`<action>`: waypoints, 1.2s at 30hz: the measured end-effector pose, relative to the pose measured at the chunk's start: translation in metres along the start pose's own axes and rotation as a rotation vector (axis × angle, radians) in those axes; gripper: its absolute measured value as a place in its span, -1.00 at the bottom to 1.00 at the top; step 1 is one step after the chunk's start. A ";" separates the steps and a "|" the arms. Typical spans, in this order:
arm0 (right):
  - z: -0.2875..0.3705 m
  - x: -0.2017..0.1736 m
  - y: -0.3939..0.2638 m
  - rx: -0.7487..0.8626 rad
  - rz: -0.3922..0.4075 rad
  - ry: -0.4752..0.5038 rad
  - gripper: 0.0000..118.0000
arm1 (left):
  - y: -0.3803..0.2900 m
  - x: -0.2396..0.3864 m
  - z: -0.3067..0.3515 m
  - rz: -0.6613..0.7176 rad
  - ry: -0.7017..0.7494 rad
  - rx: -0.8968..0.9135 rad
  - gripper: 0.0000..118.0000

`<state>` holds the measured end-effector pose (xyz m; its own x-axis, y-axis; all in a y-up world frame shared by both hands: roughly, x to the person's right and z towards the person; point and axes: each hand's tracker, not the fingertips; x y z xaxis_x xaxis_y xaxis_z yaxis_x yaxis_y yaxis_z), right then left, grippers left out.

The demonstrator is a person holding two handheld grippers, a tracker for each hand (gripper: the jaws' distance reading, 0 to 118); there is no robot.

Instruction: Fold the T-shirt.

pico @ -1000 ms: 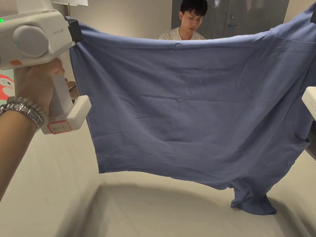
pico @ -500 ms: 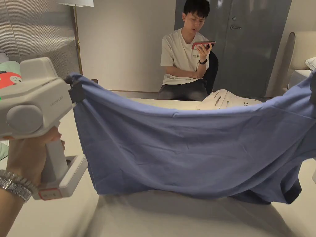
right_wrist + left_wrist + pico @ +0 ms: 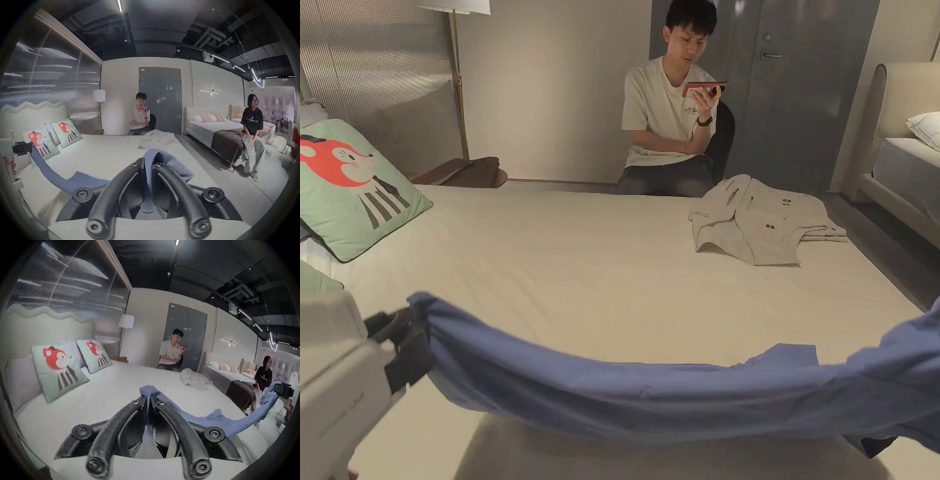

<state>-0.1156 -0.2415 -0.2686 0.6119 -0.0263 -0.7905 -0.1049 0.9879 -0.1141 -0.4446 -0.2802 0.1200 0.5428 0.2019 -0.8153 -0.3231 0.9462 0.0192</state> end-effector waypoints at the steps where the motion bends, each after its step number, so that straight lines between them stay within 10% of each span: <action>1: 0.015 -0.006 -0.008 -0.018 -0.002 -0.003 -0.90 | -0.012 -0.004 0.009 0.010 0.004 -0.018 -0.96; 33: 0.064 0.010 -0.230 -0.704 -0.046 -0.108 -0.88 | -0.199 -0.051 0.044 -0.054 0.154 -0.630 -0.94; 35: 0.067 0.011 -0.230 -0.682 -0.060 -0.101 -0.56 | -0.197 -0.051 0.048 -0.045 0.147 -0.611 -0.68; 36: 0.069 0.012 -0.228 -0.649 -0.074 -0.083 0.01 | -0.195 -0.051 0.050 -0.044 0.143 -0.594 -0.21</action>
<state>-0.0299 -0.4568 -0.2105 0.6914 -0.0534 -0.7205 -0.4955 0.6907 -0.5267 -0.3706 -0.4625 0.1869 0.4691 0.0914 -0.8784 -0.7021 0.6420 -0.3082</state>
